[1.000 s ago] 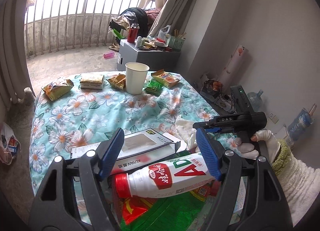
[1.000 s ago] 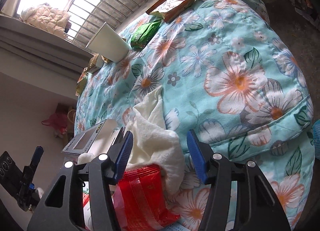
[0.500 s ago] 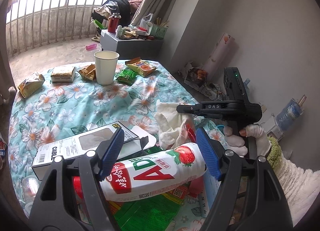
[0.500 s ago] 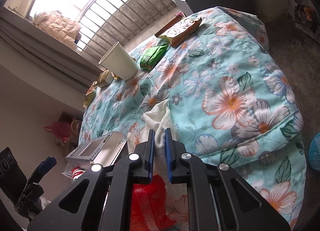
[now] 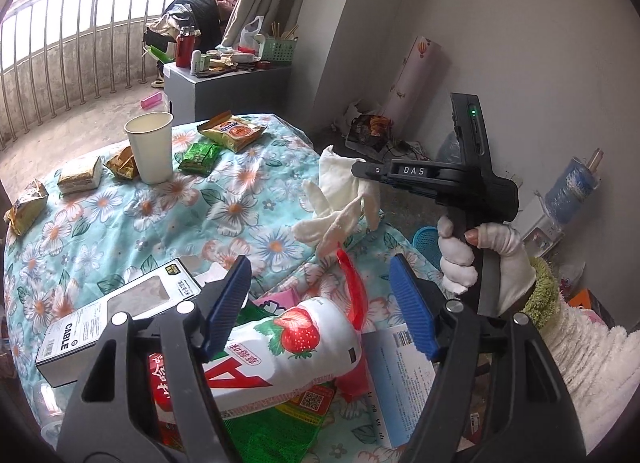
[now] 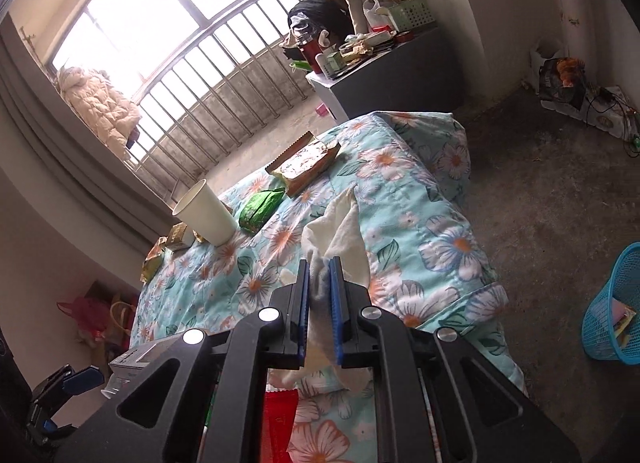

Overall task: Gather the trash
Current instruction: 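Grasp the white cloth with the right tool while the left tool grasps the red plastic bag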

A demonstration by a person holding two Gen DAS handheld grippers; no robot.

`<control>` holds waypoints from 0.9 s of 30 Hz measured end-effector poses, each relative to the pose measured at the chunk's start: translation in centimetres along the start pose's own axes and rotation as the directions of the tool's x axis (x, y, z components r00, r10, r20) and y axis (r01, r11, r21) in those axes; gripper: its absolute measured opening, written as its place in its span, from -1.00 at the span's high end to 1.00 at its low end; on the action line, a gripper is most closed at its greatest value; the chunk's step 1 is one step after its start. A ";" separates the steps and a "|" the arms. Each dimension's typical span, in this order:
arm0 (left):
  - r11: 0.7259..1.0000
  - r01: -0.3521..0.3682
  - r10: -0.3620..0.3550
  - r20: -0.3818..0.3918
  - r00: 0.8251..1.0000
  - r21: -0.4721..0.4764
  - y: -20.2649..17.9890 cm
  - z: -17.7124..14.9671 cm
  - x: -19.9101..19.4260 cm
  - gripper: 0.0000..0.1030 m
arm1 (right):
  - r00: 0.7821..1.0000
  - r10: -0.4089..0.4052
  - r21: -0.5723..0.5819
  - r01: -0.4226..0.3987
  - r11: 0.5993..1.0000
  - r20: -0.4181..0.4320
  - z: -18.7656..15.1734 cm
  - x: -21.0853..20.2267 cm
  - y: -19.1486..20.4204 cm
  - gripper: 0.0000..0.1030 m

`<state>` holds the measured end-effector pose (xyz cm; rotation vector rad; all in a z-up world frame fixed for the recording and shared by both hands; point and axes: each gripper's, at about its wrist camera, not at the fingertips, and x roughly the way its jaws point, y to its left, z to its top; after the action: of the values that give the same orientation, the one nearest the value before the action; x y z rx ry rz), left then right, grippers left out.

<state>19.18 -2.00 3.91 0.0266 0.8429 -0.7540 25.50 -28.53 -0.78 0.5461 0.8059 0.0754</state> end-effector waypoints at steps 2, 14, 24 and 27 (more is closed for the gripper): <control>1.000 0.019 -0.018 -0.061 0.998 0.018 -0.5 0.6 1.6 -0.26 | 1.000 -0.023 0.007 0.023 1.000 0.001 -0.2 0.0 -1.1 0.80; 0.999 0.048 -0.035 -0.434 0.900 0.018 -1.0 2.7 10.7 -0.22 | 1.000 -0.016 0.092 0.017 0.996 -0.015 -1.4 -0.2 -6.0 0.80; 0.991 -0.032 -0.045 -0.544 0.838 -0.131 3.8 3.9 13.5 -0.22 | 1.000 0.002 0.088 0.001 0.996 -0.031 -1.6 -0.5 -6.6 0.80; 0.979 -0.031 -0.097 -0.588 0.803 -0.204 5.2 3.9 14.6 -0.22 | 0.999 0.007 0.095 -0.004 0.995 -0.031 -1.8 -0.5 -6.8 0.80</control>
<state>31.18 -8.00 -4.84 0.0693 1.5303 -0.6934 22.99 -33.74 -4.81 0.6385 0.8416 0.0513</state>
